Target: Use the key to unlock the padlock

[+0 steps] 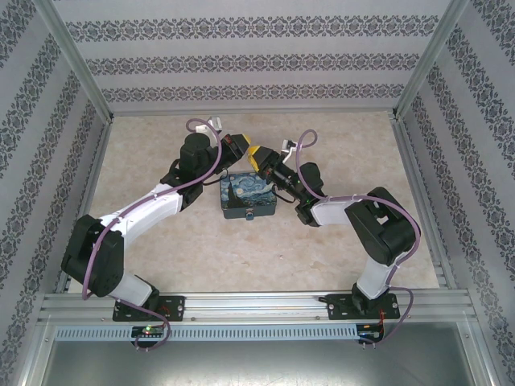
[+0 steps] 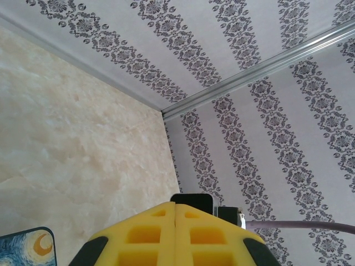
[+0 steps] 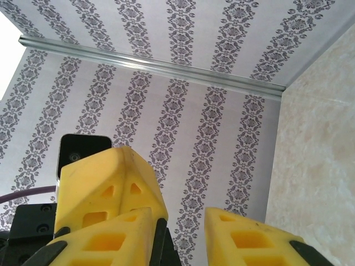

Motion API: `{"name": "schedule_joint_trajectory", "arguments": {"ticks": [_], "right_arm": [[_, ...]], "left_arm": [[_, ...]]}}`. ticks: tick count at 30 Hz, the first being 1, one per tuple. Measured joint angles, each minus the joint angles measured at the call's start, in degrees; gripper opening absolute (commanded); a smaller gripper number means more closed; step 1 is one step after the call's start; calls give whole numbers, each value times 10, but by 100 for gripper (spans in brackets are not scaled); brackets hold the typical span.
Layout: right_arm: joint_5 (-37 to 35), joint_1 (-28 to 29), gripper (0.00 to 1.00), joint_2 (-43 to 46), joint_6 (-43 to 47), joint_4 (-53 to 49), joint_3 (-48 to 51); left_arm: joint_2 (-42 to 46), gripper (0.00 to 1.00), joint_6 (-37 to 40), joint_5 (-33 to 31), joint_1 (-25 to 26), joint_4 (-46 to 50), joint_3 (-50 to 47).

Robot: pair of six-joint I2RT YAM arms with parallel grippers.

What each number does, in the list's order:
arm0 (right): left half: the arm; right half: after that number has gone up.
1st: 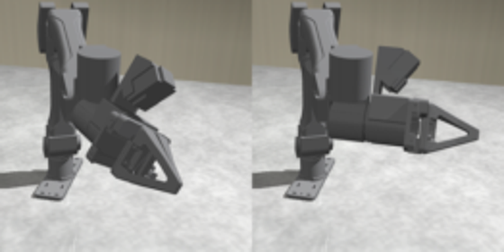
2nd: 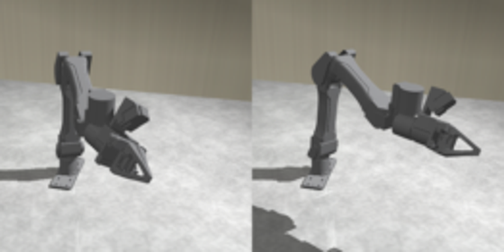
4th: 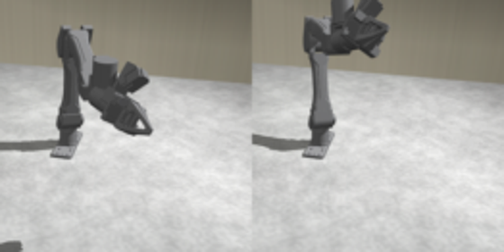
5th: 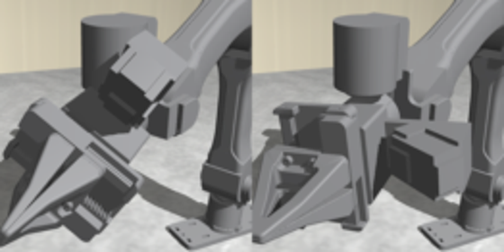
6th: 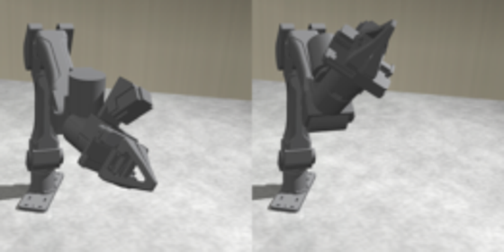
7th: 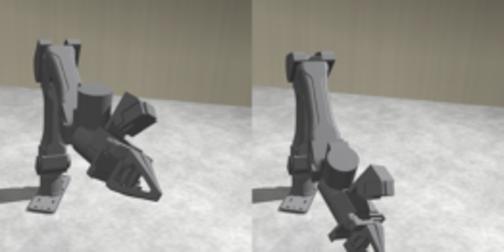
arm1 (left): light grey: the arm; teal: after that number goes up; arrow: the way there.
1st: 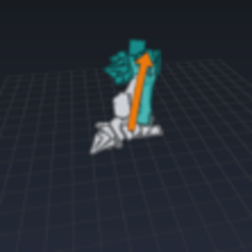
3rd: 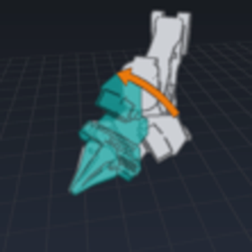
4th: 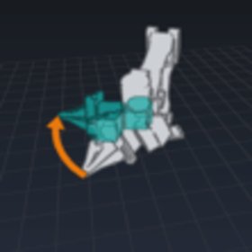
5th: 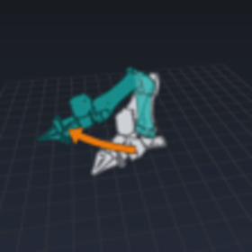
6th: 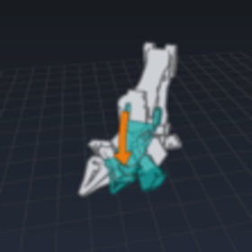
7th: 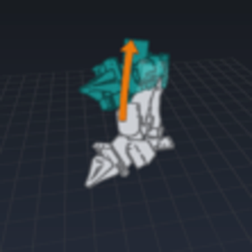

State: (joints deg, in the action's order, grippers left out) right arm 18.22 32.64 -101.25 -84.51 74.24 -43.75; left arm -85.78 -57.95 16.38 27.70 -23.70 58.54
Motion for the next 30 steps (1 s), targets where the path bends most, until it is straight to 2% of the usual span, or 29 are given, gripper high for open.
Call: {"name": "schedule_joint_trajectory", "arguments": {"ticks": [30], "right_arm": [[-4,14,25,17,-7,1,4]], "left_arm": [[0,0,0,-2,0,-4,-10]]}}
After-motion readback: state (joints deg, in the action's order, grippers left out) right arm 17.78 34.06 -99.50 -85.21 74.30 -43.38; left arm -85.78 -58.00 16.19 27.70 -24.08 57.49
